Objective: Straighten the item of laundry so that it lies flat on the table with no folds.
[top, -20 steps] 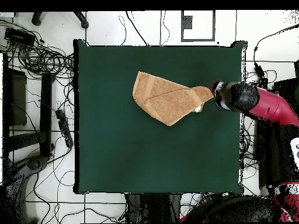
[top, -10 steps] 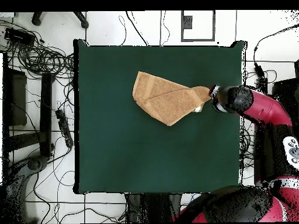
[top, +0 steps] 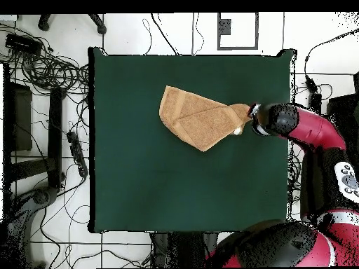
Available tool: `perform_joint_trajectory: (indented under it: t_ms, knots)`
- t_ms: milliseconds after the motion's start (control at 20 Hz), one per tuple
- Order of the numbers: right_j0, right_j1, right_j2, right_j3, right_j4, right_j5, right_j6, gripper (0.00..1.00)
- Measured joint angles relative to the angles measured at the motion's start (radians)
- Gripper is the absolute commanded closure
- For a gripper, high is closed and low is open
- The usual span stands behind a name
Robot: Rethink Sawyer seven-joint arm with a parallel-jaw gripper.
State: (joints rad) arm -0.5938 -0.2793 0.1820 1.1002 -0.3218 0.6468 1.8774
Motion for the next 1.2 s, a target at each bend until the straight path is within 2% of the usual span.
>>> perform_joint_trajectory:
  t_ms: [400,850,1200]
  knots:
    - [0.0,-0.03,0.0,0.011,0.012,0.0,0.0,0.0]
    - [0.001,-0.156,-0.002,0.073,0.079,0.0,0.0,0.0]
    - [0.027,-0.206,-0.024,0.078,0.112,0.0,0.0,0.0]
